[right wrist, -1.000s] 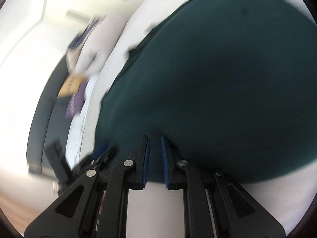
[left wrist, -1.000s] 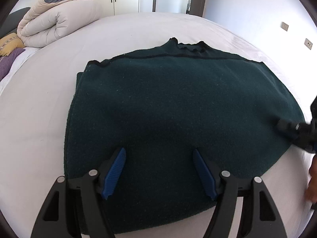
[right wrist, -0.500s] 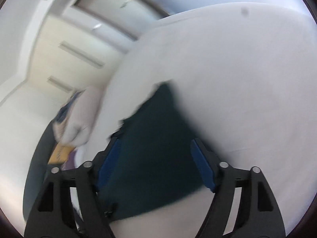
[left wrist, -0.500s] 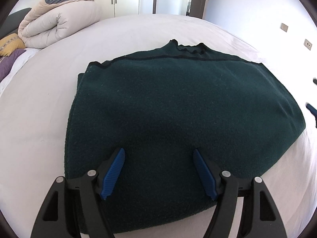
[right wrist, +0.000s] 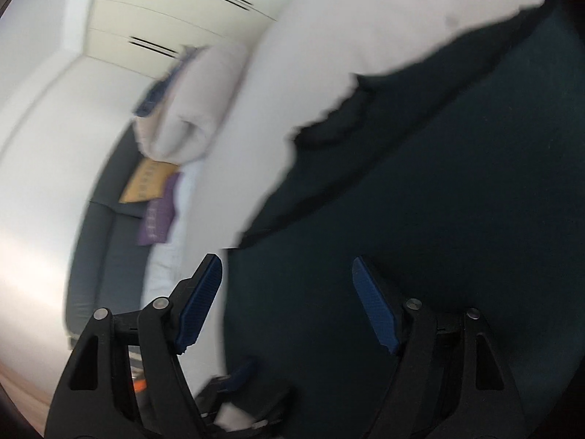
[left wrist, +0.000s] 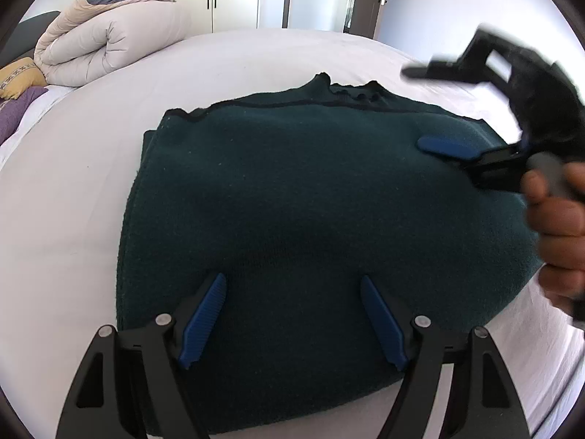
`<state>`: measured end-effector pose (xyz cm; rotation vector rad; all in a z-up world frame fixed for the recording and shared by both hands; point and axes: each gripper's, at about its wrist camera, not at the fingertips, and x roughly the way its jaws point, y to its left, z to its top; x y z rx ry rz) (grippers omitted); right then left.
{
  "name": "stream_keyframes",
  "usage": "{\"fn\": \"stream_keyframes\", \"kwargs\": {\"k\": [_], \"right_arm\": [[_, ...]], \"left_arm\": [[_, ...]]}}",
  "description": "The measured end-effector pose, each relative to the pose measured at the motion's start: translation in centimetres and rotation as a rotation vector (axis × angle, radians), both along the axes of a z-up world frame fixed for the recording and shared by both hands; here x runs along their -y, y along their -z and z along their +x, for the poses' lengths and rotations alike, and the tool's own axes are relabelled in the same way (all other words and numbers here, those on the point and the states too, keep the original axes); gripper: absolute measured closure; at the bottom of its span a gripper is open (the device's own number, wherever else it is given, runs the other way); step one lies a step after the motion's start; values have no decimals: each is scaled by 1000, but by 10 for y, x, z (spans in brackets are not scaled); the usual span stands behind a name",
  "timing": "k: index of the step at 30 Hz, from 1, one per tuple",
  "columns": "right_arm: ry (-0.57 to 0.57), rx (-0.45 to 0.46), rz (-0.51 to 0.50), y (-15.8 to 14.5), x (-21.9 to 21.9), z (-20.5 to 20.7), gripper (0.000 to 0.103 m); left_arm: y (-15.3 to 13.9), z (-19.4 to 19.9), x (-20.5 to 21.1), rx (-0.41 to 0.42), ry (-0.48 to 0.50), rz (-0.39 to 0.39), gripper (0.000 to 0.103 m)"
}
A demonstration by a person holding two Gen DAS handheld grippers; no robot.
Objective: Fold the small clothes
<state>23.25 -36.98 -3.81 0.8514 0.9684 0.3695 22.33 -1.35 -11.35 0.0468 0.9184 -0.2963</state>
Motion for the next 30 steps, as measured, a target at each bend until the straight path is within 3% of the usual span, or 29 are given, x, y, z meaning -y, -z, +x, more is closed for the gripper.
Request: {"fn": "stream_keyframes", "kwargs": {"k": [2,7,10,11,12,14,16,19,21,23,25,30], "right_arm": [[9,5,29,13,17,5,54],[153,46,97,14,93,-2,60],[312,33,67,10,140,-18,55],[377,30,37,4,155,-29,49],[408,34,19,-4,165,-36,37],[455,61,-26,-16,178,-56,26],[435,85,-51,-24,181,-69,26],[357,88,-27,-29,171,-78,26],[288,98,-28,-43,171,-93,26],[206,103,-33,-49,156,-93,26],[134,105,-33,-53,132,-86,26],[15,90,-10,-67,104,-90,26]], "left_arm": [[0,0,-1,2,0,-6,25],[-2,0,-10,1,3,-70,26],[-10,-2,-32,-11,-13,-210,25],[-15,-5,-47,-20,-55,-268,25],[-19,-8,-58,-20,-91,-299,25],[-29,-16,-86,-3,-167,-381,16],[-35,-19,-114,0,-244,-448,7],[-26,-12,-143,-86,-308,-560,6],[-13,-1,-154,-169,-317,-665,8],[0,12,-157,-236,-310,-738,19],[11,25,-160,-285,-325,-768,25],[16,50,-152,-370,-310,-770,25]]}}
